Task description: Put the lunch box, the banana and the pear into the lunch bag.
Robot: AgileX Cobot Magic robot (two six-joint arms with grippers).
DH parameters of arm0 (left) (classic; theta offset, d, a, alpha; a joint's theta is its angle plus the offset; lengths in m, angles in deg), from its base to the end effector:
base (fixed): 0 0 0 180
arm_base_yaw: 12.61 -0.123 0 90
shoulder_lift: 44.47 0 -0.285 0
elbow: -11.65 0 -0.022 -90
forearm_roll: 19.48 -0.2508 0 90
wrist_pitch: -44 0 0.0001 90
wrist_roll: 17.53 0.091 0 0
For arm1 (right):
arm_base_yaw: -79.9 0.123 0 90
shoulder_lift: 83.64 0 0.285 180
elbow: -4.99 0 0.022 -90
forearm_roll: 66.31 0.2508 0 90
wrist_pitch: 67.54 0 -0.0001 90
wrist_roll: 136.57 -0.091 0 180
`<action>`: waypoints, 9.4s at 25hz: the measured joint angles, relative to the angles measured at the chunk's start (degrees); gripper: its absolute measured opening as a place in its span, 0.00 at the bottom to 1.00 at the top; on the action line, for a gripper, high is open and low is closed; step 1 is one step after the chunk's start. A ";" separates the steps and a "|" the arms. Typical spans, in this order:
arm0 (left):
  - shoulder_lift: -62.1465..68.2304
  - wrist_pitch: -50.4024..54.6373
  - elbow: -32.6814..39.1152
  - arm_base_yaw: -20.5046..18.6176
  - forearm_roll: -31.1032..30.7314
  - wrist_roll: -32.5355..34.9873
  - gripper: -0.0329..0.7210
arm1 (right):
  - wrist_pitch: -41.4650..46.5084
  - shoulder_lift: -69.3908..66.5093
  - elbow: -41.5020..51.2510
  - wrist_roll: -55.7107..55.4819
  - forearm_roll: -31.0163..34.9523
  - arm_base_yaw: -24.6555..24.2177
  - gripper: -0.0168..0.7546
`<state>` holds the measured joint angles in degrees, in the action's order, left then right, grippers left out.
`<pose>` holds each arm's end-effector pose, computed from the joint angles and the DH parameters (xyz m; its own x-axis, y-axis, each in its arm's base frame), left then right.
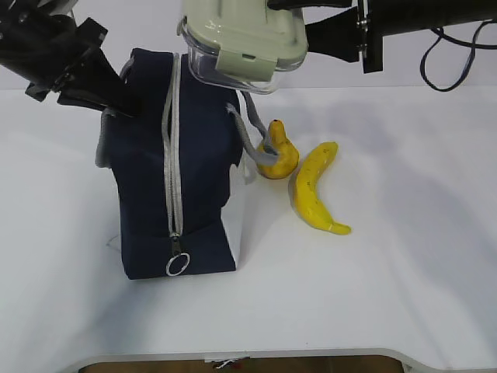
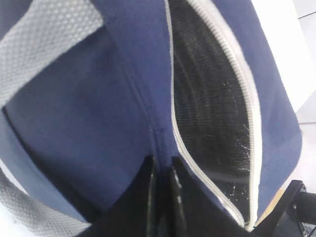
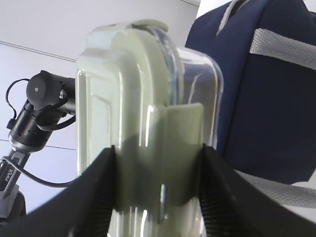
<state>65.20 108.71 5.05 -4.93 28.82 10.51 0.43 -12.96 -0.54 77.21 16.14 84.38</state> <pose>0.3591 -0.1104 0.2940 -0.9011 0.1530 -0.4058 0.3911 0.6910 -0.6079 0.3658 0.1126 0.3347 -0.9051 0.1658 -0.3914 -0.3344 0.2907 0.8965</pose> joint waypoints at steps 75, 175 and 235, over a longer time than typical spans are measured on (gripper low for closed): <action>1.32 0.39 -0.14 2.49 4.02 15.39 0.04 | -20.99 -24.99 -7.75 2.11 -6.82 14.53 0.52; 1.32 4.26 -0.14 2.49 -4.63 11.76 0.04 | 2.55 -25.39 -25.93 -42.63 -80.14 14.79 0.68; 1.32 4.39 -0.14 2.49 -4.95 6.36 0.04 | 2.42 -19.99 -32.61 -43.36 -81.40 14.79 0.42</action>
<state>66.52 113.09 4.91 -2.44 23.87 16.87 2.85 -32.96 -33.15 33.84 -65.26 99.17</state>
